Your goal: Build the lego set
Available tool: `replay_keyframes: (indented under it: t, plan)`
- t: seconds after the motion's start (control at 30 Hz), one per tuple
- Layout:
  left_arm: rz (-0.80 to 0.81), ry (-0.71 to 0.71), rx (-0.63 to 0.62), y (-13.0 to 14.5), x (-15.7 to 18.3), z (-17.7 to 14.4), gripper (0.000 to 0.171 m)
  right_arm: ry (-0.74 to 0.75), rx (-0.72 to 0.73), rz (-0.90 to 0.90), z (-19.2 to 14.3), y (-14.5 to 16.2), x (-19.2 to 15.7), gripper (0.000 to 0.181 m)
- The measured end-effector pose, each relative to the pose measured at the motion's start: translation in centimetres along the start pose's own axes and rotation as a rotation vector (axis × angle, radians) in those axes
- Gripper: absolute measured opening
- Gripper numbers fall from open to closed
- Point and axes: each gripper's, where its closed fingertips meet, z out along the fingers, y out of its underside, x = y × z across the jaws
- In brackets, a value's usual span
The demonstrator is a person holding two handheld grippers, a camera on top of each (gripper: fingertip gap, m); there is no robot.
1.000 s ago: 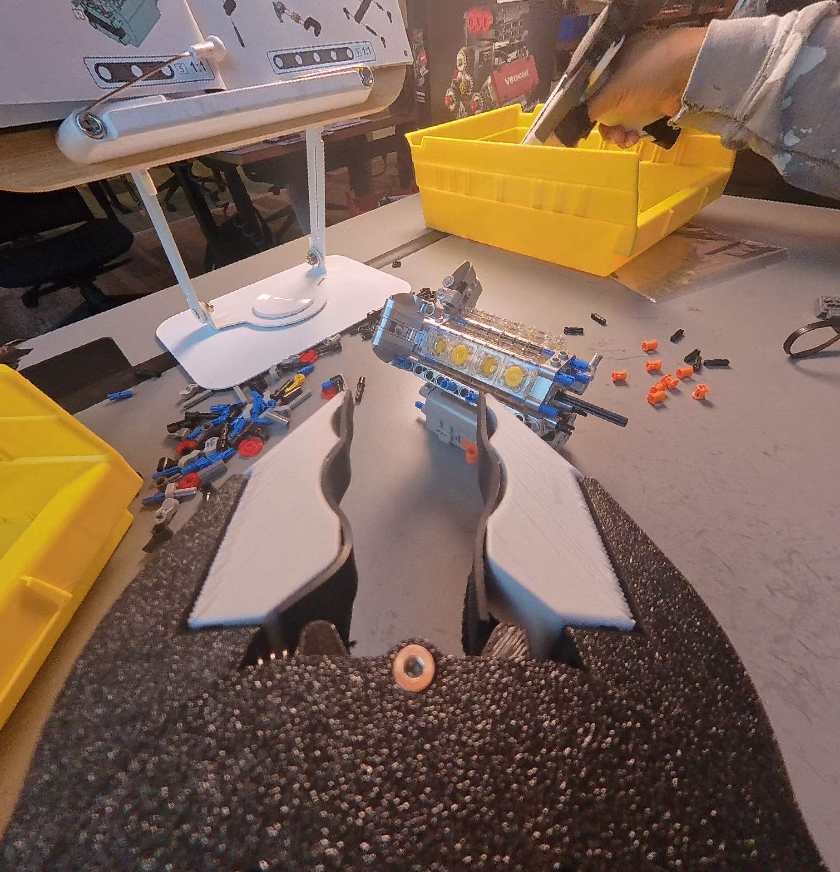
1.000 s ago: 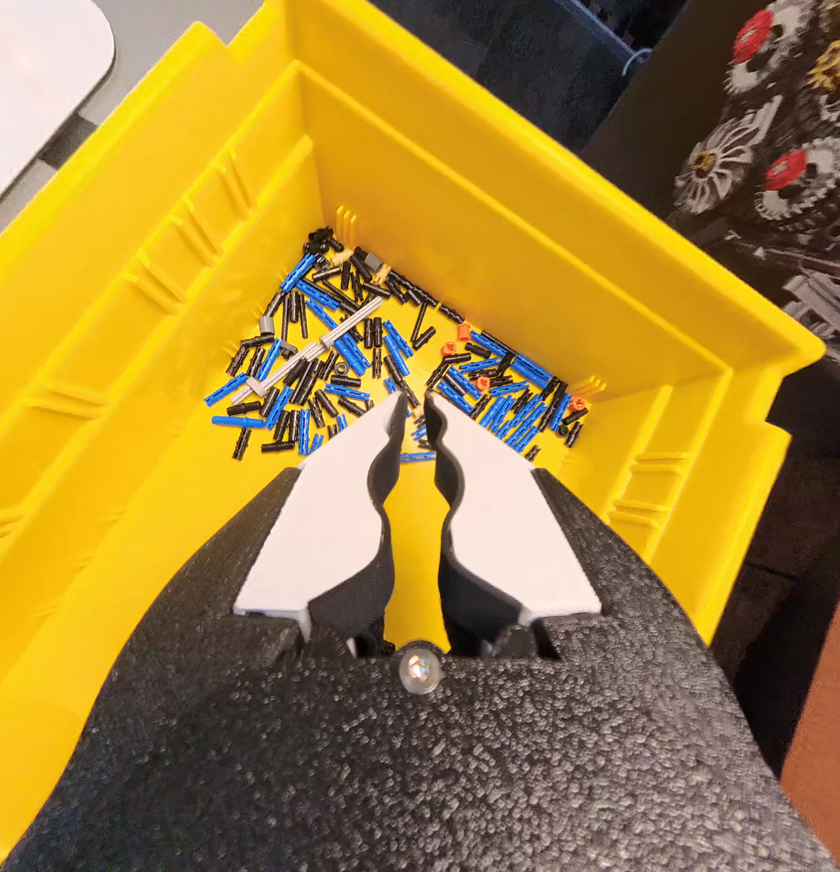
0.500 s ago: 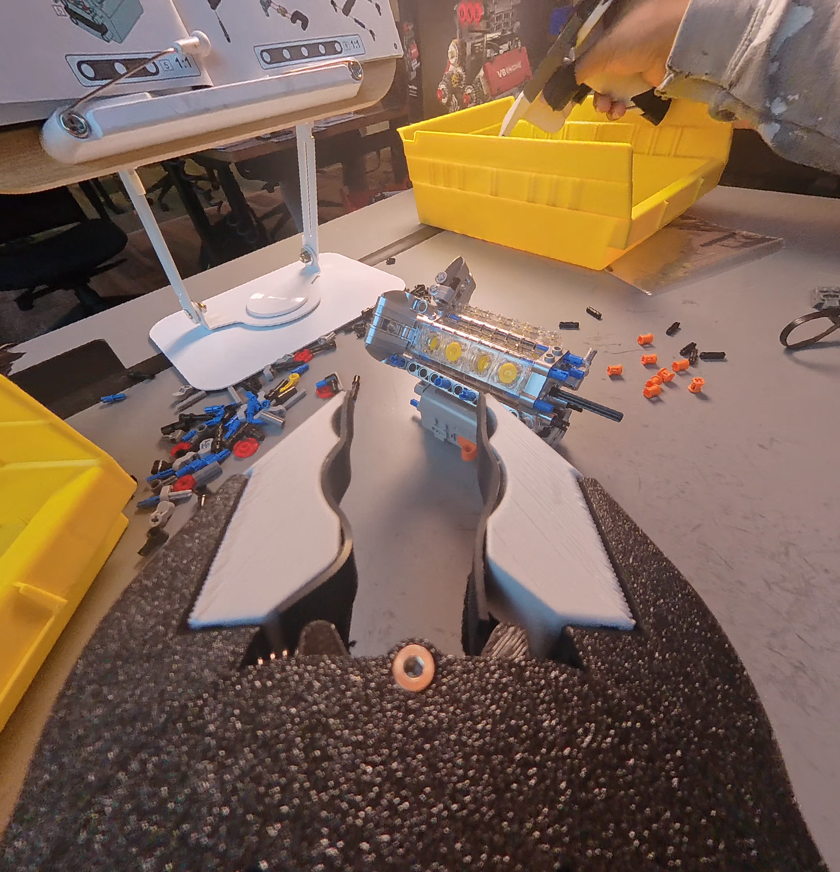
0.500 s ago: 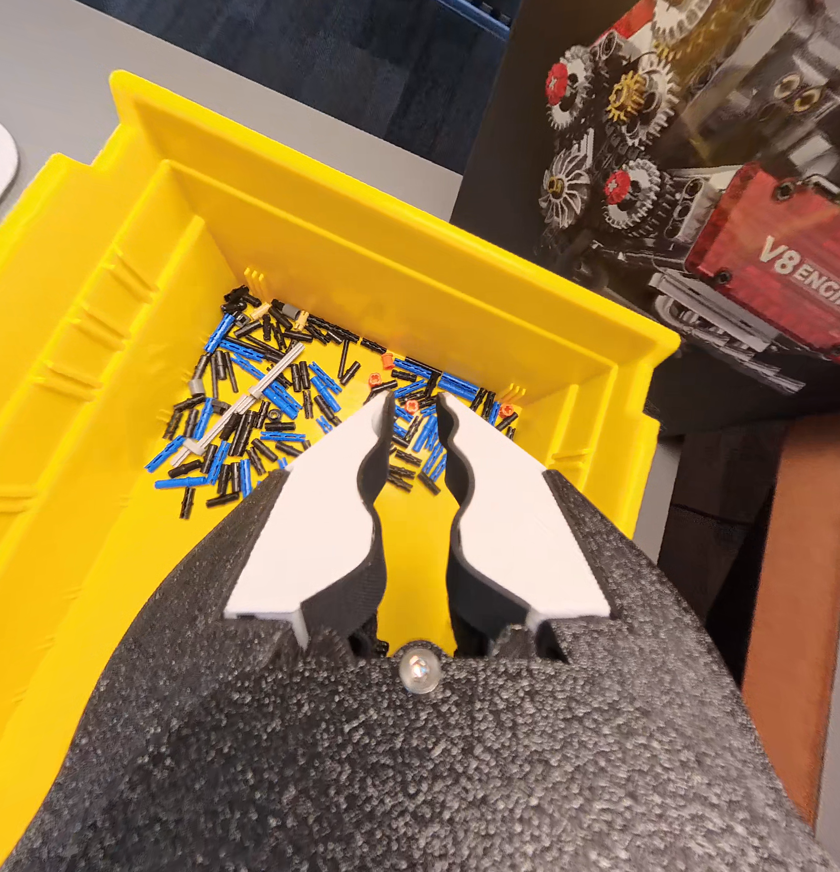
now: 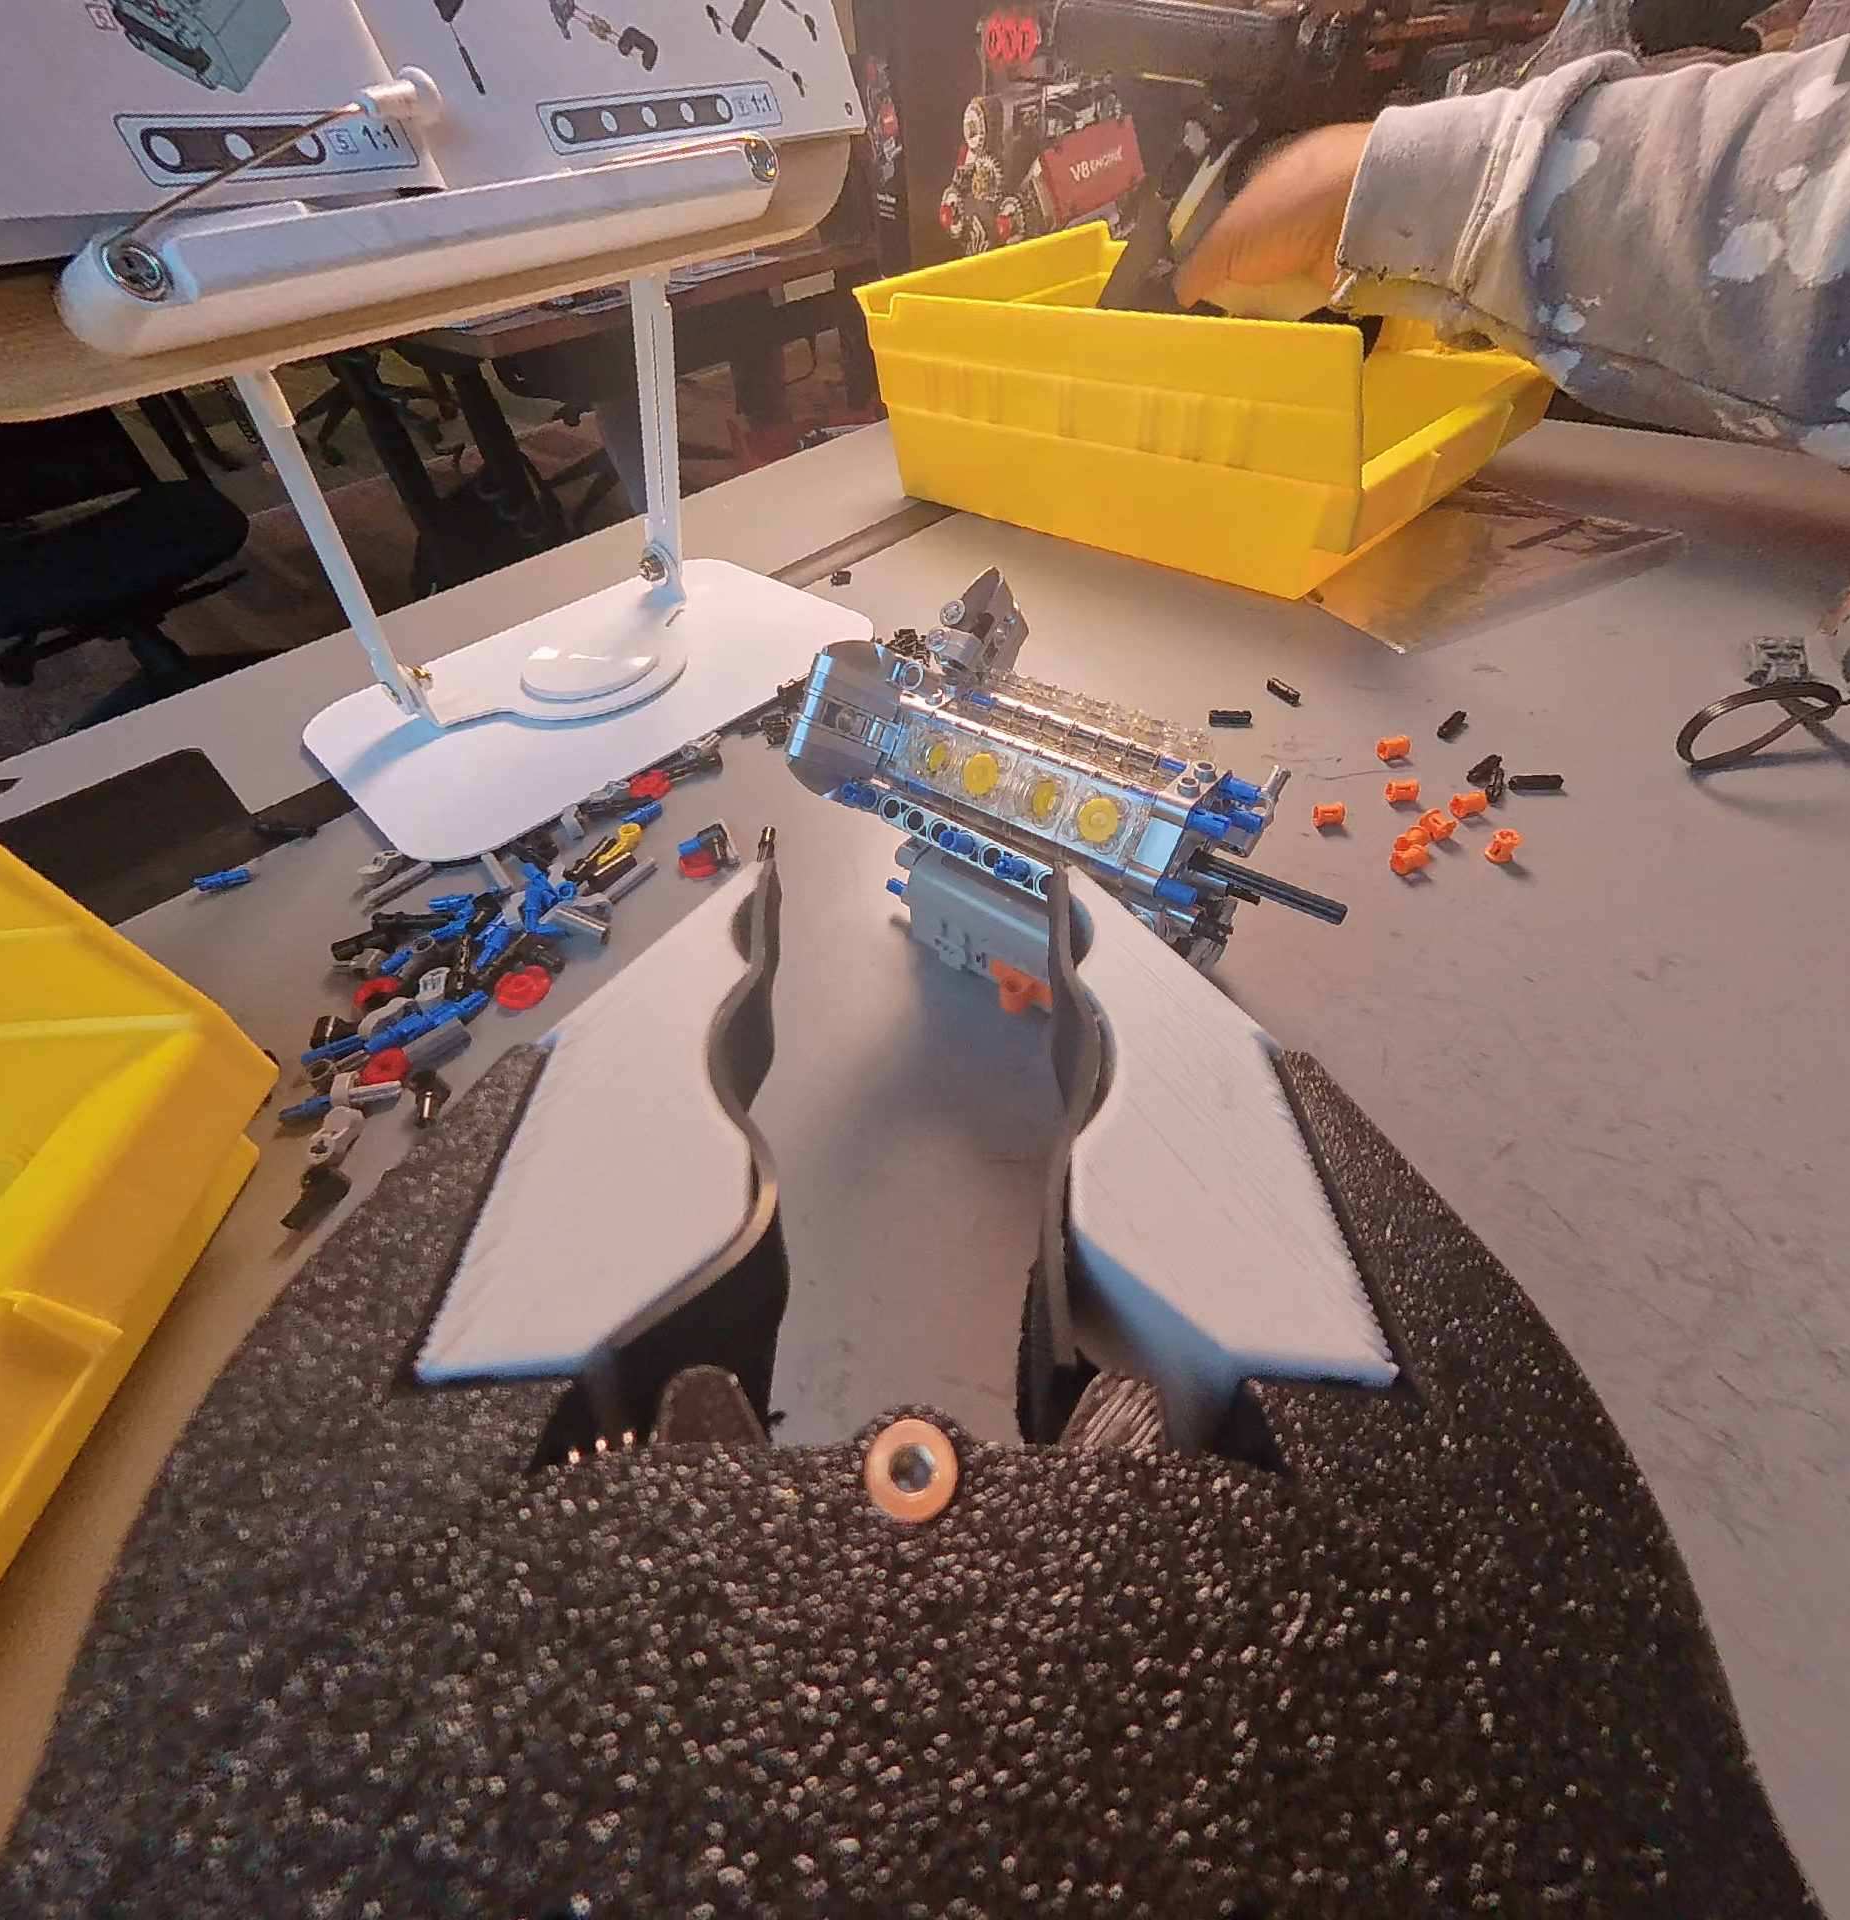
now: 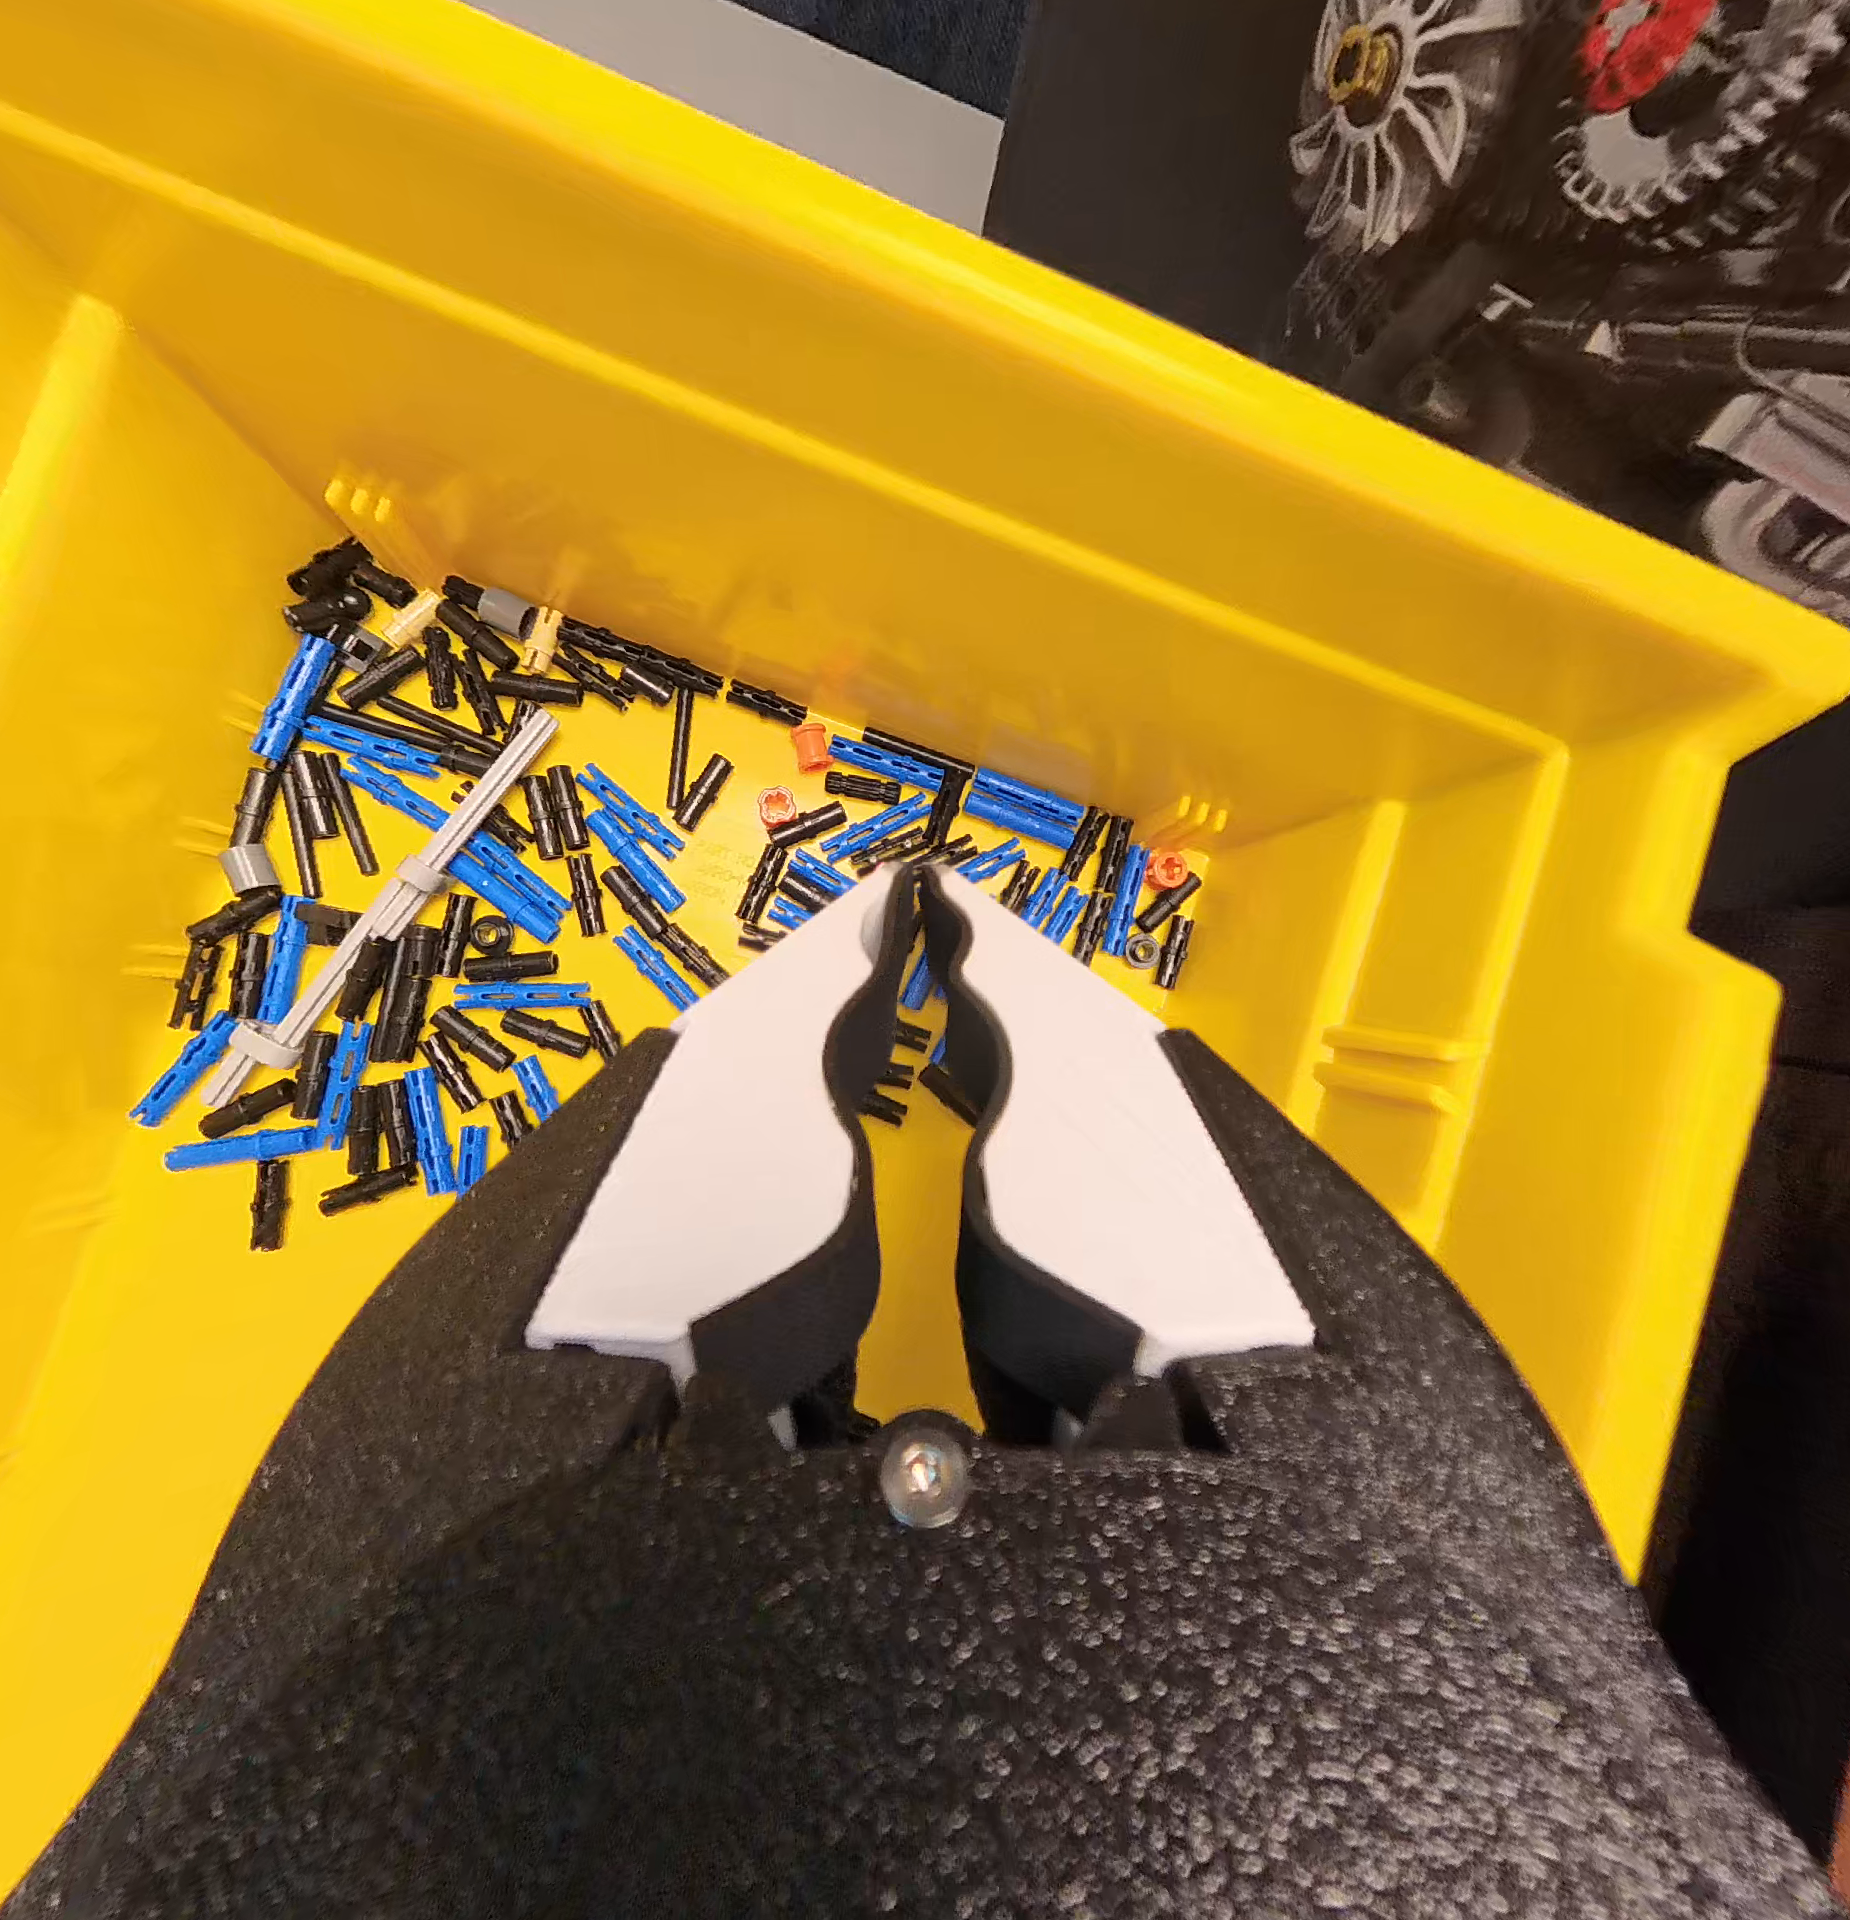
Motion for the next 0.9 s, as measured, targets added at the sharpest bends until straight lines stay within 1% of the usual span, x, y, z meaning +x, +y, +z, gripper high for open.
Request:
replay_keyframes:
  t: [0.37,0.7,0.77,0.9]
  plan:
    - [0.000,0.005,0.002,0.0,0.1,0.0,0.050,-0.019,-0.041,-0.030,-0.2,1.3,-0.8,0.000]
    - [0.001,0.009,-0.002,0.1,0.2,0.0,0.050,-0.041,-0.054,-0.097,-1.4,2.6,-2.1,0.000]
    - [0.001,0.009,-0.004,0.1,0.2,0.0,0.050,-0.042,-0.042,-0.102,-1.6,2.6,-2.1,0.000]
    - [0.001,0.010,-0.008,0.2,0.2,0.0,0.050,-0.060,0.027,-0.088,-2.3,1.5,-2.3,0.003]
